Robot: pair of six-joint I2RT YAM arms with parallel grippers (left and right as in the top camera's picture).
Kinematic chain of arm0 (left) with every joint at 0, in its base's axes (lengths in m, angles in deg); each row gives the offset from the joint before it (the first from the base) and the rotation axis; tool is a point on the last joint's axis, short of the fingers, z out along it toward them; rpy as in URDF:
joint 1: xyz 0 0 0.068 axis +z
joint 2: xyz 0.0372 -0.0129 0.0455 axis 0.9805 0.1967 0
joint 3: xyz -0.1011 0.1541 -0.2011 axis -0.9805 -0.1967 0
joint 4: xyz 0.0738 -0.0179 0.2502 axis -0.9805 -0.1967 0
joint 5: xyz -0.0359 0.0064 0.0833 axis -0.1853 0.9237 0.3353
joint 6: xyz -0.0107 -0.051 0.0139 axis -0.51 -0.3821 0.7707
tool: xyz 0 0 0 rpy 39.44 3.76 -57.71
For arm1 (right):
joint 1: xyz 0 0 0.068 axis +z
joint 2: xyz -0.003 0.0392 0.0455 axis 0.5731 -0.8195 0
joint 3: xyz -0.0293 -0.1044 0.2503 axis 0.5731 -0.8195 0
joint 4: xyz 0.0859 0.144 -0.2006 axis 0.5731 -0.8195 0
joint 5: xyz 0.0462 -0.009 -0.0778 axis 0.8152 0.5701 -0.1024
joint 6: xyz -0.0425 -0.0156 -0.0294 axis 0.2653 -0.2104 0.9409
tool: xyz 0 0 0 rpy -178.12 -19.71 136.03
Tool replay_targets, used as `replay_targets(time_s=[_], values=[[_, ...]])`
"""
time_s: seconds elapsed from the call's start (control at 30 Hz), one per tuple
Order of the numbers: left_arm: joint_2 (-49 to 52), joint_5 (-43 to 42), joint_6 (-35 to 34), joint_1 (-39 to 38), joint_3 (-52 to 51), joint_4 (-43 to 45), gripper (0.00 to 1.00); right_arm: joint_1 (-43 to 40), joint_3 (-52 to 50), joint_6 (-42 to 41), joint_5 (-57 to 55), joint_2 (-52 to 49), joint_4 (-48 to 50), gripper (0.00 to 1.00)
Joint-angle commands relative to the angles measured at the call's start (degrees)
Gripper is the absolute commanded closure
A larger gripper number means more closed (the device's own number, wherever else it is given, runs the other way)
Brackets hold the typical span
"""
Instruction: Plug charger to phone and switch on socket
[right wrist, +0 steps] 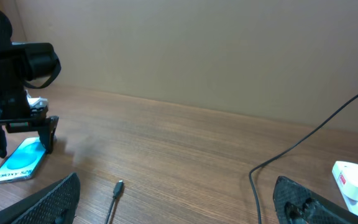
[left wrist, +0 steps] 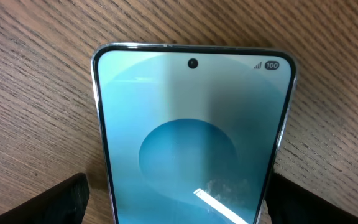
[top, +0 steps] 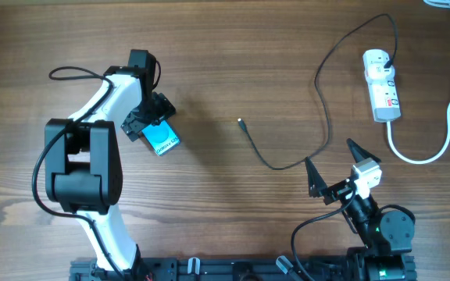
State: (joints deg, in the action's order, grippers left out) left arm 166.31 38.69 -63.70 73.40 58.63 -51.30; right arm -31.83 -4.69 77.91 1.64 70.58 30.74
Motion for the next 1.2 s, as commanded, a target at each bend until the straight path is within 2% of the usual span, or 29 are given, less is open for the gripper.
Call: replay_targets(time_s=[0.0, 0.43, 0.63, 1.17], values=[[1.31, 0.57, 0.04, -0.26, -1.25, -0.81, 0.09, 0.28, -0.07, -0.44, 0.20, 0.11, 0.33, 0.00], [1.31, 0.59, -0.15, -0.26, -2.25, -0.96, 0.04, 0.28, -0.04, -0.44, 0.20, 0.11, 0.33, 0.00], [1.31, 0.52, -0.61, -0.26, -9.60, 7.52, 0.00, 0.28, -0.04, -0.44, 0.20, 0.11, 0.33, 0.00], [1.31, 0.35, -0.20, -0.26, -9.86, 8.48, 0.00, 0.28, -0.04, -0.44, 0.20, 0.11, 0.35, 0.00]])
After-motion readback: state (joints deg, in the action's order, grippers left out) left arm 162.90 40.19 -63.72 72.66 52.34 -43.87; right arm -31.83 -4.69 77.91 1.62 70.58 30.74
